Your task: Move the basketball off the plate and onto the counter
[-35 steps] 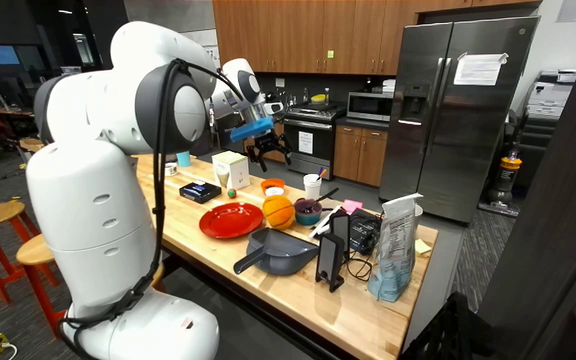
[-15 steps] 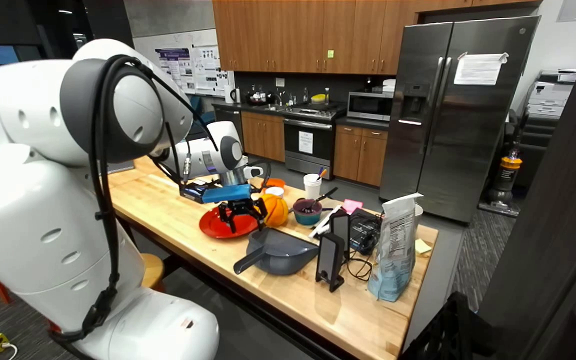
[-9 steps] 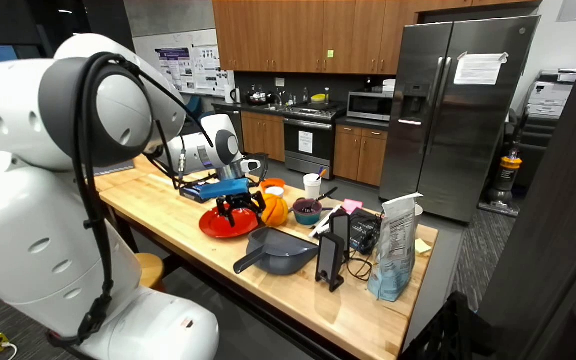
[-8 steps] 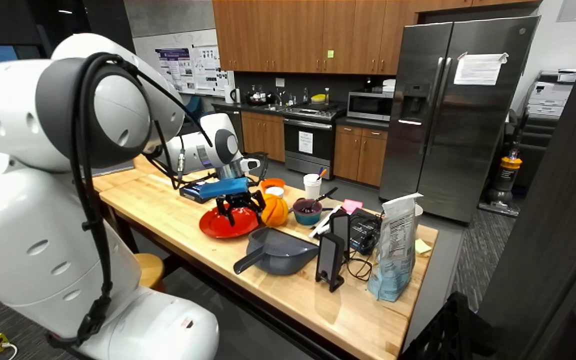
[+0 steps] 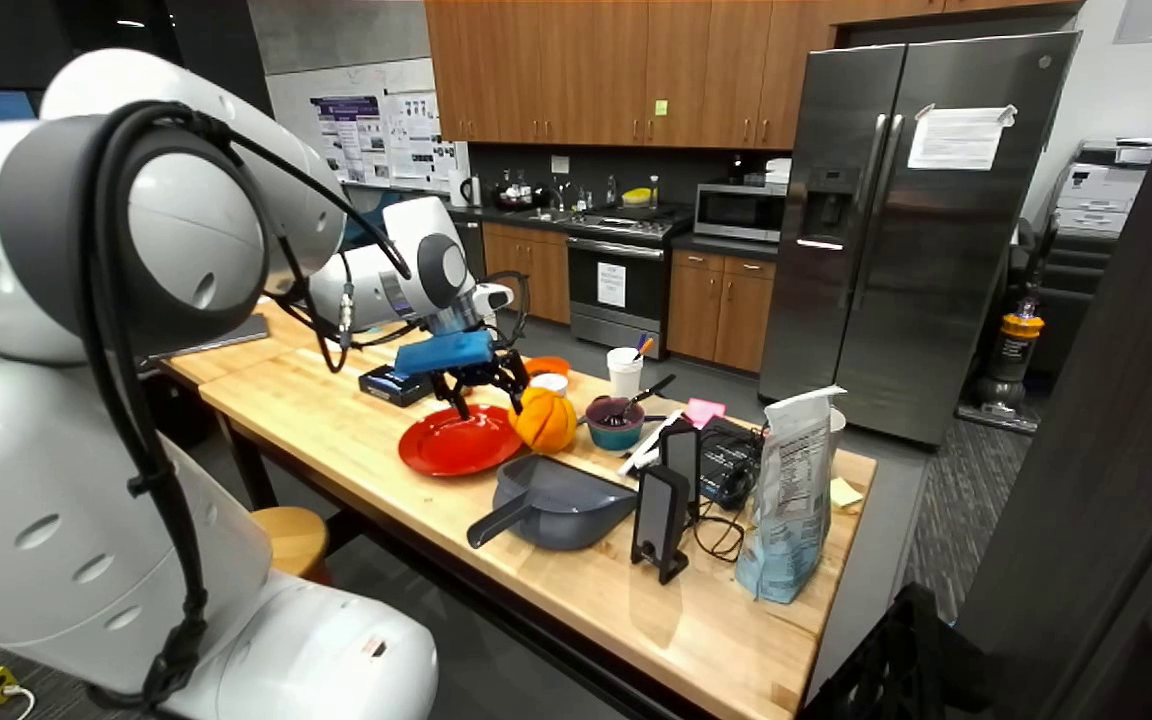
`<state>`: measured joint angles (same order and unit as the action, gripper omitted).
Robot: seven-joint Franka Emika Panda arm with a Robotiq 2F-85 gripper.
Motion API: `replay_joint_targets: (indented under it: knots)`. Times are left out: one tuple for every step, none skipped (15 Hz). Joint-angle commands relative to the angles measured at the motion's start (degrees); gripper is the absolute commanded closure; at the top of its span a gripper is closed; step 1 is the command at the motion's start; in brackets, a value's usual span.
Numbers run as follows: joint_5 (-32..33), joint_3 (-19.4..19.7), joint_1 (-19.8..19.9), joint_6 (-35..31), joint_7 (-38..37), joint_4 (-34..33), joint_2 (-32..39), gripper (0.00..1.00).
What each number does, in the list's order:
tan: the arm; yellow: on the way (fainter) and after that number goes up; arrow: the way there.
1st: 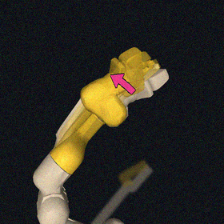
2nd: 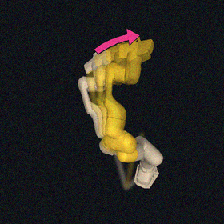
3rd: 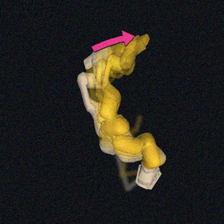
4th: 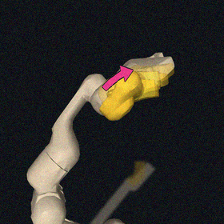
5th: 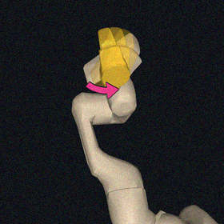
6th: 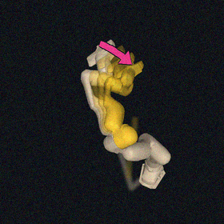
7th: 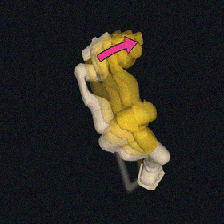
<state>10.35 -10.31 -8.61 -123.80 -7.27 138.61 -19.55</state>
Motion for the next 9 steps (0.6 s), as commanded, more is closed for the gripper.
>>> replay_joint_targets:
  knots:
    - [0.3,0.0,0.6,-1.4,0.3,0.1,-1.6,0.0]
    - [0.3,0.0,0.6,-1.7,0.4,0.1,-1.7,0.0]
    - [0.3,0.0,0.6,-1.9,0.4,0.1,-1.7,0.0]
    - [0.3,0.0,0.6,-2.1,0.4,0.1,-1.8,0.0]
    - [0.2,0.0,0.6,-2.3,0.4,0.1,-1.9,0.0]
    - [0.1,0.0,0.6,-2.5,0.4,0.1,-1.9,0.0]
    - [-0.2,-0.3,0.4,-1.8,0.1,-0.2,-1.0,0.0]
    - [-0.2,-0.3,0.4,-1.9,0.1,-0.2,-1.0,0.0]
    - [-0.2,-0.3,0.5,-2.0,0.1,-0.2,-1.0,0.0]
